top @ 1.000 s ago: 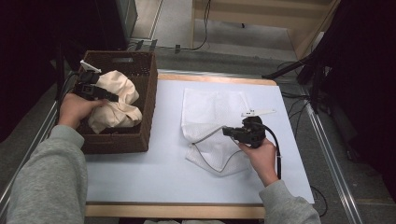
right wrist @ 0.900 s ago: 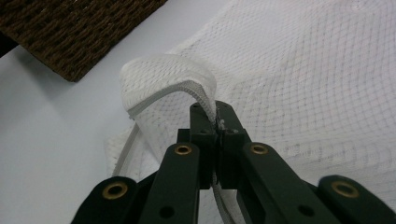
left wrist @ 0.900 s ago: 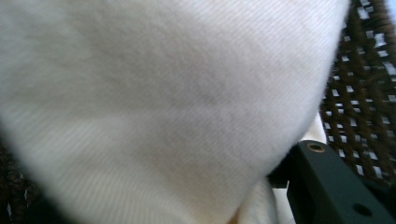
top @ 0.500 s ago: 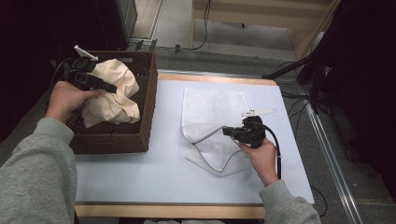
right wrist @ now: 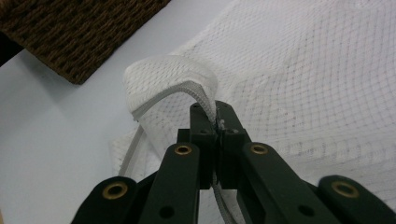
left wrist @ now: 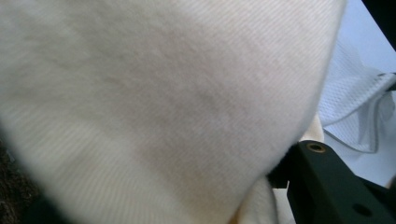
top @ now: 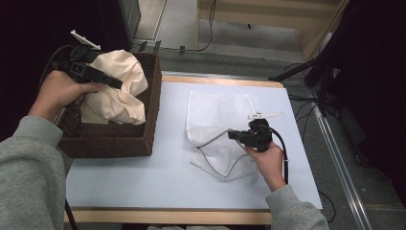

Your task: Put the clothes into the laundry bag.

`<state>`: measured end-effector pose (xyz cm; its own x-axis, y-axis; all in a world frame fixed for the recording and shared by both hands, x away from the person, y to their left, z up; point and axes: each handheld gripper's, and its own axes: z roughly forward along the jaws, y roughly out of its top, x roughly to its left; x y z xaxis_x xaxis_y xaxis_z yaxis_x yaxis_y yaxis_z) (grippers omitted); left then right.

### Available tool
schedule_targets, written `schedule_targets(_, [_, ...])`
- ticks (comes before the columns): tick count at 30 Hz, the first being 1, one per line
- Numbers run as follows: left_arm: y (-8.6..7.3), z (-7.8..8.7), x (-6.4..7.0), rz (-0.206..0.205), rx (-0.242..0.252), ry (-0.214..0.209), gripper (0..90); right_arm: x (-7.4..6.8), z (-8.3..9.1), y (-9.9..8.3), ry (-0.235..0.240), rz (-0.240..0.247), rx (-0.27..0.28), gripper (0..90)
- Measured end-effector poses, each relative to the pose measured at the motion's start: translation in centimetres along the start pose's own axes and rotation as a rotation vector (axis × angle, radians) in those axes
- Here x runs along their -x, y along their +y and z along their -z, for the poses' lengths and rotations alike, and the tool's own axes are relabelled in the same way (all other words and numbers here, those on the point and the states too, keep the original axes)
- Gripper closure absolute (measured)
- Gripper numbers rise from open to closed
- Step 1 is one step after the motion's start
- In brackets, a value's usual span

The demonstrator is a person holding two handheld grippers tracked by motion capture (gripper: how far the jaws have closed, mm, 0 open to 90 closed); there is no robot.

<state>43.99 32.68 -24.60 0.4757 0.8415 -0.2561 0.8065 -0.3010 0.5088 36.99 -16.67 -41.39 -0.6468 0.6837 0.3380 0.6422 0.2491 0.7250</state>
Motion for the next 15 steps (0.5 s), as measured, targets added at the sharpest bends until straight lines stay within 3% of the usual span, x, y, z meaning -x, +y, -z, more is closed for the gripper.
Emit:
schedule_targets(9, [1.2,1.7,3.2,-0.089,-0.010,-0.067,61.1,-0.1,0.1,0.0,0.002,0.001,0.002,88.6])
schedule_targets(15, [1.6,2.0,4.7,-0.119,-0.005,-0.075,61.1,-0.1,0.1,0.0,0.002,0.002,0.003,88.6])
